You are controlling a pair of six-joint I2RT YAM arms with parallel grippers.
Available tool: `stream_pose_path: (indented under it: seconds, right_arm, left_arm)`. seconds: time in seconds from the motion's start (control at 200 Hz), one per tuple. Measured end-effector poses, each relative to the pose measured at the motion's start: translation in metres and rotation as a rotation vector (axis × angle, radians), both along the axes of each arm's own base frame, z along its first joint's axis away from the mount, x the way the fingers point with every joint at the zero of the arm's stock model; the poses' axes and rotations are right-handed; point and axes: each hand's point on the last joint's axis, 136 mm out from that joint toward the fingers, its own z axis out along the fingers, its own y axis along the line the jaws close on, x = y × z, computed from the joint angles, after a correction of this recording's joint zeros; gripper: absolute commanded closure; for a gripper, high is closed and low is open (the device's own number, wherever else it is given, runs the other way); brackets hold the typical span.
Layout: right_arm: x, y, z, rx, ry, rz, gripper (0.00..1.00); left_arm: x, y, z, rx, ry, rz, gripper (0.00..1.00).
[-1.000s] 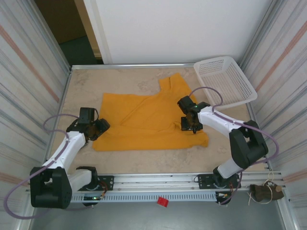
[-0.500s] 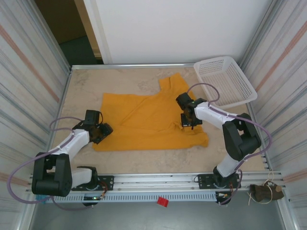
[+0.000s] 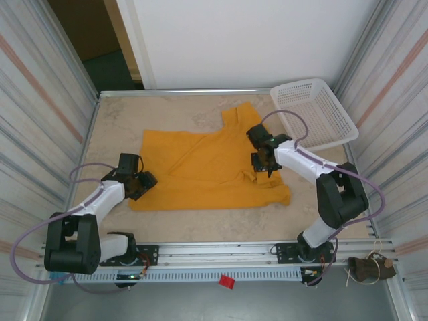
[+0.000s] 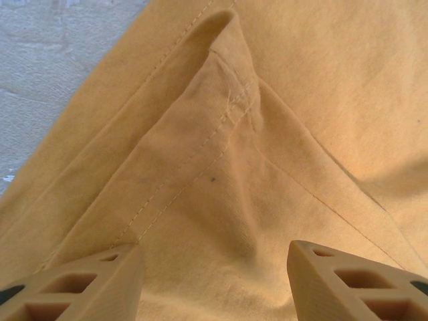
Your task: Fold the inside-out t-shirt
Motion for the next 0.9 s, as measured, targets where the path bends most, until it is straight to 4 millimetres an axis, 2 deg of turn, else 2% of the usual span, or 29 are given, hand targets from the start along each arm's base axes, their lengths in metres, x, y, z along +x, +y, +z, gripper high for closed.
stream_pose_path:
  seconds: [0.08, 0.15, 0.331, 0.546, 0.601, 0.661, 0.897]
  right_arm:
    - [-0.019, 0.007, -0.011, -0.033, 0.034, 0.05, 0.58]
    - [-0.031, 0.004, -0.02, -0.07, 0.059, 0.067, 0.57]
    - [-0.04, -0.002, -0.026, -0.117, 0.071, 0.069, 0.6]
    - [-0.039, -0.004, -0.041, -0.152, 0.097, 0.065, 0.77]
    - [-0.039, -0.005, -0.045, -0.157, 0.106, 0.059, 0.85]
    - [-0.039, -0.005, -0.047, -0.157, 0.111, 0.059, 1.0]
    - [-0.03, -0.012, -0.038, -0.134, 0.09, 0.024, 1.0]
  left_arm:
    - [0.001, 0.0, 0.002, -0.001, -0.009, 0.0, 0.41]
    - [0.001, 0.0, 0.002, -0.001, -0.01, -0.001, 0.41]
    - [0.001, 0.0, 0.002, -0.001, -0.01, -0.001, 0.41]
    - [0.001, 0.0, 0.002, -0.001, -0.01, -0.001, 0.41]
    - [0.001, 0.0, 0.002, 0.0, -0.01, 0.0, 0.41]
    - [0.001, 0.0, 0.002, -0.001, -0.01, 0.0, 0.41]
    - [0.001, 0.0, 0.002, 0.0, -0.01, 0.0, 0.41]
